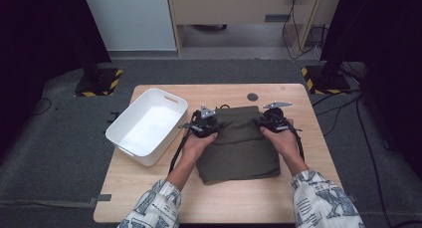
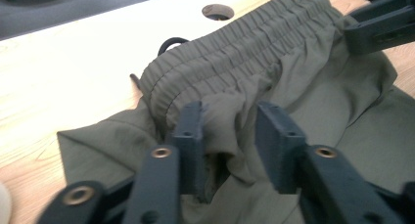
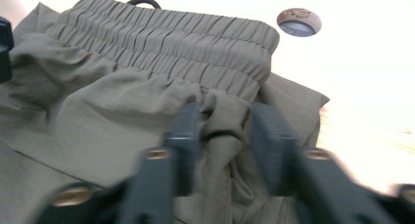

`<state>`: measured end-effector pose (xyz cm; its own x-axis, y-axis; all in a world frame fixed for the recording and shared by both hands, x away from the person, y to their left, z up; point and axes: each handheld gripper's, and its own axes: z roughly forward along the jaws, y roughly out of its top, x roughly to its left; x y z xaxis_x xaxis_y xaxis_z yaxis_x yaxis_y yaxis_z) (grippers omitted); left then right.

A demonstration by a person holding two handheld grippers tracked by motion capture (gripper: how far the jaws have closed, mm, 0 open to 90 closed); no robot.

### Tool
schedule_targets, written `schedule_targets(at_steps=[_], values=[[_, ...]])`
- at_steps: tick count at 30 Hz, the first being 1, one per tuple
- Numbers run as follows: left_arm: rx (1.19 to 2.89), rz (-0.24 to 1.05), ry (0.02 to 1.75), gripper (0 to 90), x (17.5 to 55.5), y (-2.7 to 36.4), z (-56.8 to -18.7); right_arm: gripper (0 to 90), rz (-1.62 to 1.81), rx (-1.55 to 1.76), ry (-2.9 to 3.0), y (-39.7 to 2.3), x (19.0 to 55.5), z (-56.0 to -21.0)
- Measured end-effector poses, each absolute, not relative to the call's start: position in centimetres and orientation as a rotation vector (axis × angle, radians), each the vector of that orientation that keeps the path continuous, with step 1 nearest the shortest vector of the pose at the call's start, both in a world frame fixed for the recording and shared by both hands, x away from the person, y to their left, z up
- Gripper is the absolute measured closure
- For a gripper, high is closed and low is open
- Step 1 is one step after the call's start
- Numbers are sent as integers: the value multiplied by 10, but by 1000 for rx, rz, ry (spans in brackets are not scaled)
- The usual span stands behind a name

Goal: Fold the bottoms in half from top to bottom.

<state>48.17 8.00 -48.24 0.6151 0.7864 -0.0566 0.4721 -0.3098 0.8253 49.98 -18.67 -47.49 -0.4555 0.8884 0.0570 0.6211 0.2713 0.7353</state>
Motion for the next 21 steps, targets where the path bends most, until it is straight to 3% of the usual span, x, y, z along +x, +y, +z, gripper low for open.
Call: schedule_targets(at_steps=[5, 8, 14, 21], values=[[1975, 426, 1008, 828, 484, 82, -491, 866, 1030, 1354, 2161, -188, 494, -477], [1946, 420, 1019, 884, 482, 86, -492, 878, 1058, 1332, 2166, -189, 487, -478], [1960, 414, 967, 892, 465, 89, -502, 882, 1166, 1267, 2157, -197, 465, -478], [2020, 405, 955, 893, 449, 91, -527, 894, 1114, 1263, 2247, -201, 444, -510]])
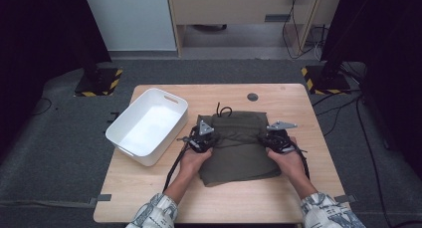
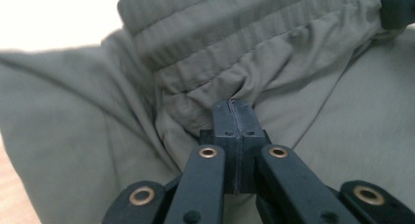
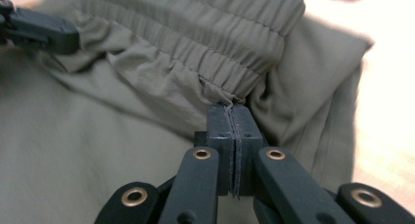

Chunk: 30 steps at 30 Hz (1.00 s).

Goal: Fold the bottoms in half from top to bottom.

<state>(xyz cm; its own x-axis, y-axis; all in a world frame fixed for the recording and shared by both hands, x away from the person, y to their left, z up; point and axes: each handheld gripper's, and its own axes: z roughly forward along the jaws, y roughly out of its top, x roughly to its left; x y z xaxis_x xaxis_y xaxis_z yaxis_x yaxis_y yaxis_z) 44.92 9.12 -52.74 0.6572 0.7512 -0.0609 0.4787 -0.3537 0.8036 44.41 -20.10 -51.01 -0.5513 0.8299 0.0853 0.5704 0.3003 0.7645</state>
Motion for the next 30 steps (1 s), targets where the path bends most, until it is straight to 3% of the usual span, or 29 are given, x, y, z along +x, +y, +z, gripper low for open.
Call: schedule_targets(at_steps=[5, 11, 15, 23, 30], values=[[2023, 415, 943, 894, 447, 91, -530, 865, 1093, 1291, 2275, -202, 445, -523], [2016, 418, 944, 894, 447, 91, -531, 531, 1179, 1347, 2190, -208, 445, -504], [2015, 418, 943, 893, 447, 90, -532, 443, 1256, 1356, 2137, -211, 450, -486], [2013, 419, 938, 893, 446, 91, -533, 446, 1292, 1387, 2078, -199, 476, -458], [2016, 420, 930, 891, 445, 91, -533, 490, 1221, 1412, 2106, -190, 490, -465]])
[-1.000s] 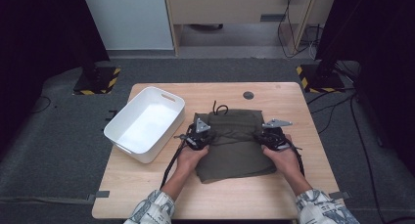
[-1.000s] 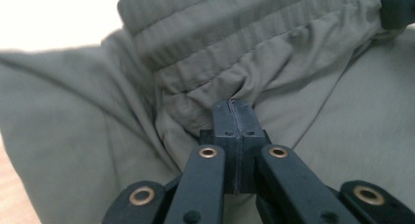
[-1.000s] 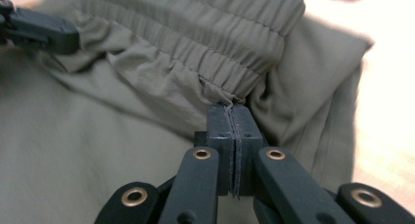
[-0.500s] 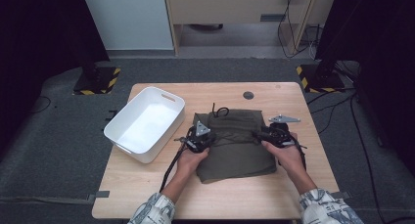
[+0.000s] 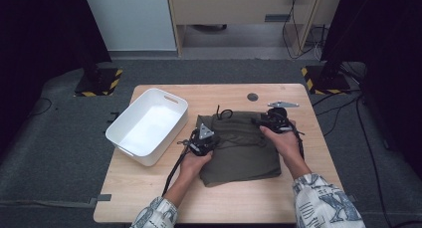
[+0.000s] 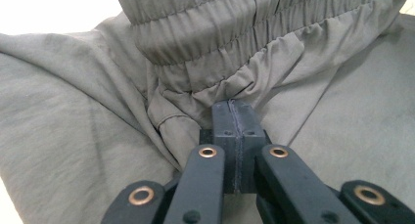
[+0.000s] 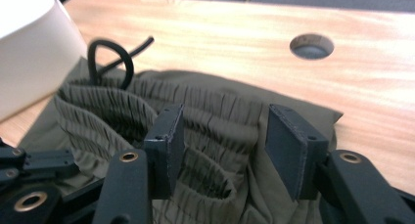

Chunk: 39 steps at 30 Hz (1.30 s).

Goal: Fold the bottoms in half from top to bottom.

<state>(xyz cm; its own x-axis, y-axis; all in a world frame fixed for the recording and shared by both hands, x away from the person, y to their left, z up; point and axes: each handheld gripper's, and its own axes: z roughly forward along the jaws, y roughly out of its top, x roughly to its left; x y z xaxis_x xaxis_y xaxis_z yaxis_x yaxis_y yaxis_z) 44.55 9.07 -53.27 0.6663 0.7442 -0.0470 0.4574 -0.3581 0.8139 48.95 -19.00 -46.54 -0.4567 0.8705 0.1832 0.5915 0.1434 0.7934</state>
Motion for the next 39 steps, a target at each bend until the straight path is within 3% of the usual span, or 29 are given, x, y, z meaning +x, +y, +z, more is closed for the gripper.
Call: schedule_targets(at_steps=[6, 11, 18, 27, 33, 39], values=[[2017, 415, 925, 890, 443, 91, -533, 530, 1214, 1381, 2149, -191, 471, -476], [2023, 417, 918, 888, 441, 91, -533, 669, 1241, 1361, 2153, -196, 454, -485], [2000, 397, 921, 775, 439, 93, -523, 789, 1268, 1323, 2176, -195, 441, -489], [1900, 430, 941, 583, 452, 98, -479, 810, 1259, 1287, 2212, -198, 436, -490], [1878, 426, 950, 587, 474, 93, -456, 811, 1246, 1268, 2225, -195, 434, -492], [1903, 439, 1001, 614, 494, 91, -456, 812, 1242, 1250, 2240, -197, 433, -493]])
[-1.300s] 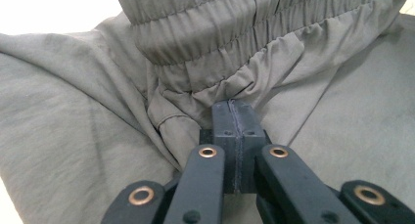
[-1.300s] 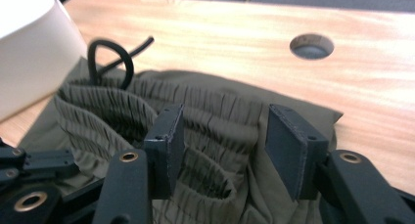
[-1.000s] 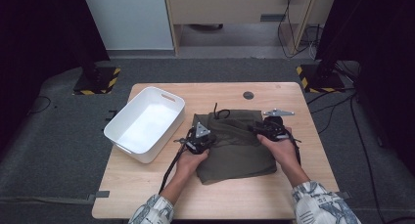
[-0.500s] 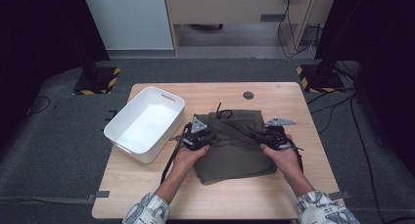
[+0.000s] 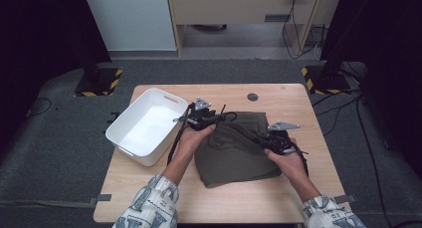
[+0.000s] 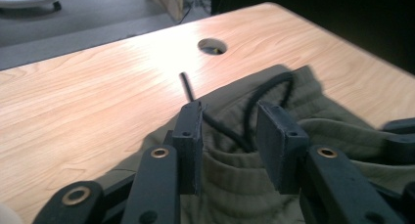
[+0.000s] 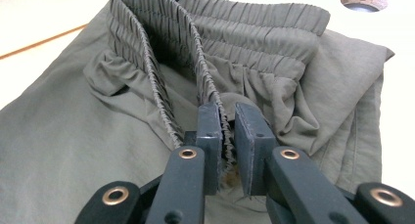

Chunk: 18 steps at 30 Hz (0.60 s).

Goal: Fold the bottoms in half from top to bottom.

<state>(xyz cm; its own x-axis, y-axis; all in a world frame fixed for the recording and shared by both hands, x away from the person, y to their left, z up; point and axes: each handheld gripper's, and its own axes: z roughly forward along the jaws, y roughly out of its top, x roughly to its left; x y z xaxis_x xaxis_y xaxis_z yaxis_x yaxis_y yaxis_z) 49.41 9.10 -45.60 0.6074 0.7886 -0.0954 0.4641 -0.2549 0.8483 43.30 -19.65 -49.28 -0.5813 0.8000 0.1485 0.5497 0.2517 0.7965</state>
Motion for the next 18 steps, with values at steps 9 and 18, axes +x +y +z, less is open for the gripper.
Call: schedule_targets(at_steps=[9, 18], values=[[1939, 433, 1033, 586, 498, 88, -469, 821, 1251, 1246, 2258, -198, 429, -496], [1993, 403, 980, 589, 467, 93, -476, 813, 1261, 1237, 2266, -199, 425, -497]])
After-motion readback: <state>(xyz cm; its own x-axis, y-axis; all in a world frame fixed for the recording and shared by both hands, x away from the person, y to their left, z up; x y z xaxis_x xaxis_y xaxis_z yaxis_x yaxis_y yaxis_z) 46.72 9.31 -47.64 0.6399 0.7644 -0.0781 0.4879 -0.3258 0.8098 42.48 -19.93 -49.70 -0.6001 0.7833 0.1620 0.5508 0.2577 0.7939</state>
